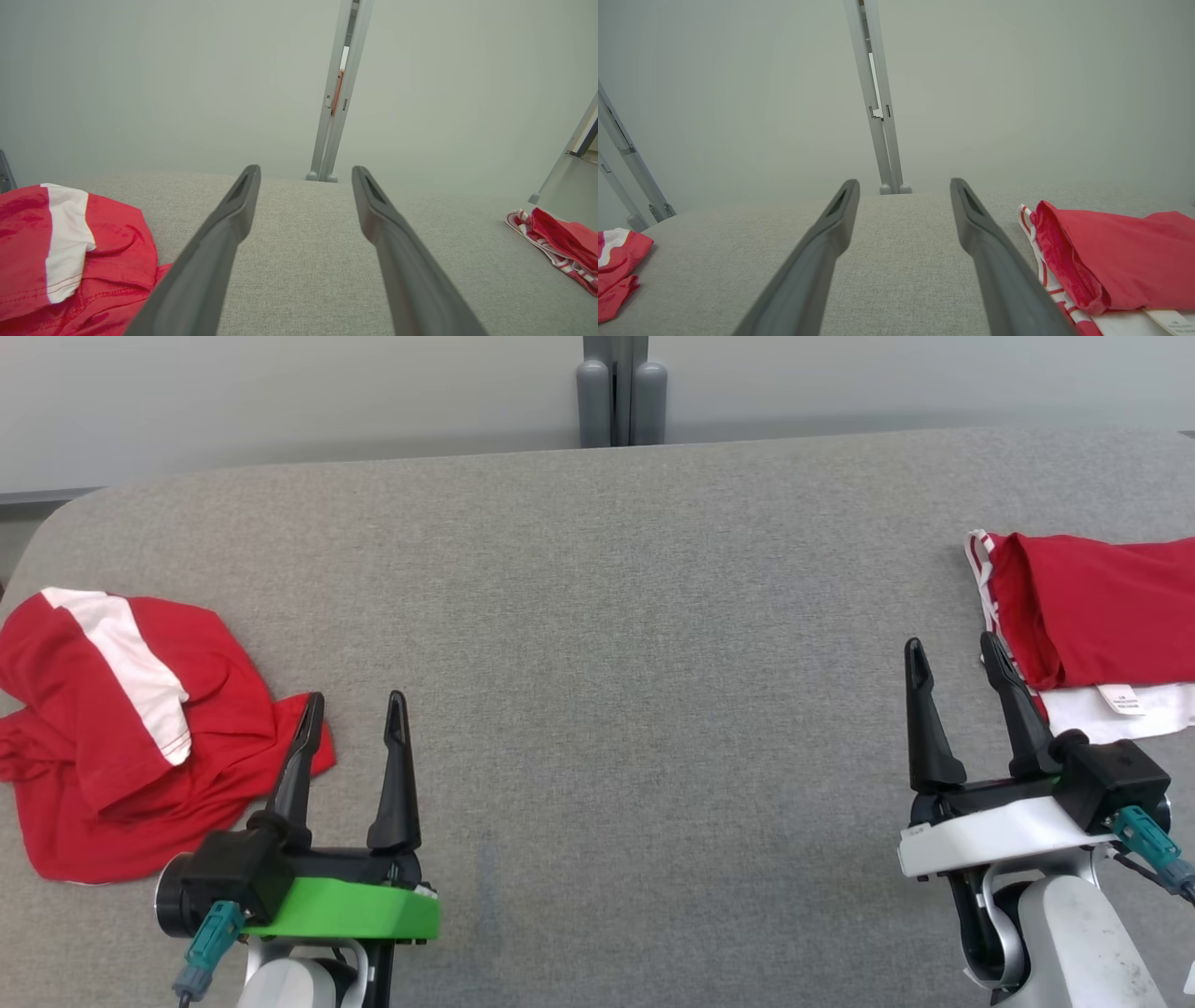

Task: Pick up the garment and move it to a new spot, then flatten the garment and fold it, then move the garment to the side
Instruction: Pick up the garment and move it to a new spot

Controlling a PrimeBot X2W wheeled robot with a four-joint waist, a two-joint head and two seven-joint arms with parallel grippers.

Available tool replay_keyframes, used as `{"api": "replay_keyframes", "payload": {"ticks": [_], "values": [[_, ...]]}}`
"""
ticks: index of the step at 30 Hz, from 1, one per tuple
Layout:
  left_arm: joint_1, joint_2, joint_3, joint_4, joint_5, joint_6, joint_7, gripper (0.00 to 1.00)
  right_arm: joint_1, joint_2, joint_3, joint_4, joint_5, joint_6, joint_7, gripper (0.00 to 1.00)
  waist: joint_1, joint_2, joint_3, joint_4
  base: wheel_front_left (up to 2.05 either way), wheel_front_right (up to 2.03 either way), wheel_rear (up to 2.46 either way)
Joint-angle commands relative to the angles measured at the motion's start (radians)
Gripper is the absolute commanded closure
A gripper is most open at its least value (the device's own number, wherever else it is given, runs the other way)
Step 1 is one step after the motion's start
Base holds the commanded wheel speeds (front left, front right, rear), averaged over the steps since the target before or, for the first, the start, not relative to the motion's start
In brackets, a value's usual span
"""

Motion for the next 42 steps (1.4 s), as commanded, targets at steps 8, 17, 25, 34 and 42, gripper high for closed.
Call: {"api": "replay_keyframes", "payload": {"ticks": [8,17,25,34,42], "values": [[0.011,0.001,0.020,0.016,-0.006,0.013,0.000,0.00,0.013,-0.002,0.052,0.028,-0.015,0.000,-0.003,0.00,0.0000,0.0000,-0.014,0.081,0.00,0.00,0.00],[0.033,0.001,0.048,0.026,-0.009,0.021,0.000,0.00,0.004,-0.006,0.118,0.105,-0.029,0.000,-0.003,0.00,0.0000,0.0000,-0.032,0.230,0.00,0.00,0.00],[0.041,0.001,0.074,0.029,-0.014,0.028,0.000,0.00,-0.020,-0.004,0.149,0.149,-0.022,0.000,-0.003,0.00,0.0000,0.0000,-0.035,0.340,0.00,0.00,0.00],[0.026,0.001,0.090,0.012,-0.023,0.024,0.000,0.00,-0.038,-0.002,0.169,0.171,-0.023,0.000,-0.003,0.00,0.0000,0.0000,-0.014,0.384,0.00,0.00,0.00],[0.001,0.001,0.100,0.009,-0.032,0.033,0.000,0.00,-0.060,-0.002,0.174,0.169,-0.027,0.000,-0.003,0.00,0.0000,0.0000,0.025,0.371,0.00,0.00,0.00]]}}
